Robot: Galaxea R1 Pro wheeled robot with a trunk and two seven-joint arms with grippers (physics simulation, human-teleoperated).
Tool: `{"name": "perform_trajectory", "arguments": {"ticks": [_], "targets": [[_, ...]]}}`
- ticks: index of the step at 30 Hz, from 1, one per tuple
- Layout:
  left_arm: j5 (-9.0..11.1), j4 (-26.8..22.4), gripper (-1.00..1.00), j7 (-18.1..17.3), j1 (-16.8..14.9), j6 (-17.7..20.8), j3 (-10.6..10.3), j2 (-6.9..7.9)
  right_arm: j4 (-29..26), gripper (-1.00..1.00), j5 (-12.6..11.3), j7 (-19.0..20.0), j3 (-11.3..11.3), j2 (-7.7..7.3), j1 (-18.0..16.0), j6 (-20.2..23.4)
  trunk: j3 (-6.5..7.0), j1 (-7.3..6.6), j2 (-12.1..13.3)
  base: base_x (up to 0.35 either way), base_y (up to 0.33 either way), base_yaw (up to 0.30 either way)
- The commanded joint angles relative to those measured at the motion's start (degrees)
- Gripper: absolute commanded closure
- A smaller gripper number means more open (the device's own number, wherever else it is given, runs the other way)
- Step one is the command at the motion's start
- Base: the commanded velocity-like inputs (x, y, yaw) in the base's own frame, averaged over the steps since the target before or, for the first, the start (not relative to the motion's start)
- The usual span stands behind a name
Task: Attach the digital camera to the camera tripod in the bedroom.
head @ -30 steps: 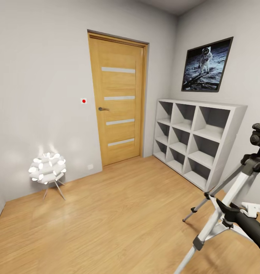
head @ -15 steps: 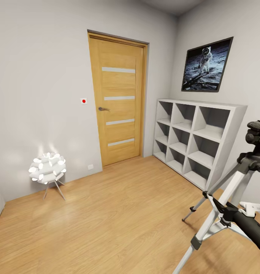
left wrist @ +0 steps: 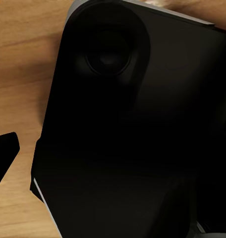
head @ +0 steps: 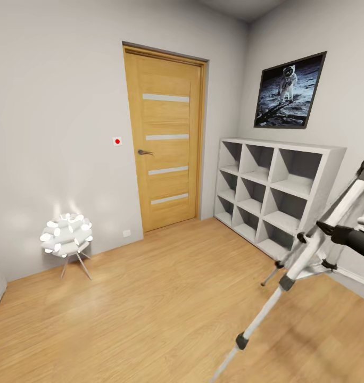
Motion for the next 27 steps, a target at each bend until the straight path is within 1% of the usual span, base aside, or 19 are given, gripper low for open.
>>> {"name": "perform_trajectory", "arguments": {"ticks": [1, 5, 8, 11, 13, 14, 16, 19, 25, 27], "targets": [[0.27, -0.06, -1.0, -0.01, 0.02, -0.07, 0.04, 0.0, -0.74, 1.0, -4.02, 0.5, 0.25, -0.01, -0.52, -1.47, -0.04, 0.0, -0.04, 0.0, 0.0, 0.0], [0.27, -0.06, -1.0, -0.01, 0.03, -0.07, 0.04, 0.0, -0.74, 1.0, -3.68, 0.49, 1.29, -0.11, -3.05, 0.31, -0.04, 0.0, -0.04, 0.0, 0.0, 0.0], [0.27, -0.05, -1.0, -0.01, 0.02, -0.07, 0.04, -0.02, -0.74, 1.0, -3.62, 0.5, 1.49, -0.23, -3.8, 0.99, -0.04, 0.0, -0.04, 0.0, 0.0, 0.0], [0.27, -0.06, -1.0, -0.01, 0.02, -0.07, 0.04, -0.04, -0.74, 1.0, -3.55, 0.51, 1.7, -0.69, -4.3, 1.58, -0.04, 0.0, -0.04, 0.0, 0.0, 0.0], [0.27, -0.06, -1.0, -0.01, 0.01, -0.07, 0.04, -0.05, -0.74, 1.0, -3.5, 0.55, 2.42, -0.79, -4.43, 1.82, -0.04, 0.0, -0.04, 0.0, 0.0, 0.0], [0.27, -0.07, -1.0, -0.01, 0.01, -0.07, 0.04, -0.06, -0.74, 1.0, -3.42, 0.56, 3.45, -0.78, -4.51, 1.93, -0.04, 0.0, -0.04, 0.0, 0.0, 0.0], [0.27, -0.07, -1.0, -0.01, 0.01, -0.07, 0.04, -0.06, -0.74, 1.0, -3.24, 0.57, 4.63, -0.78, -4.56, 1.99, -0.04, 0.0, -0.04, 0.0, 0.0, 0.0], [0.27, -0.07, -1.0, -0.01, -0.02, -0.08, 0.04, -0.3, -0.74, 1.0, -1.68, 0.61, 7.18, -1.1, -4.63, 2.08, -0.04, 0.0, -0.04, 0.0, 0.0, 0.0], [0.27, -0.07, -1.0, -0.01, -0.01, -0.12, 0.02, -0.97, -0.74, 1.0, 0.36, 0.69, 8.08, -1.22, -4.65, 2.1, -0.04, 0.0, -0.04, 0.0, 0.0, 0.0], [0.27, -0.07, -1.0, -0.01, -0.01, -0.12, 0.0, -1.05, -0.74, 1.0, 0.62, 0.72, 8.2, -1.23, -4.65, 2.1, -0.04, 0.0, -0.04, 0.0, 0.0, 0.0]]}}
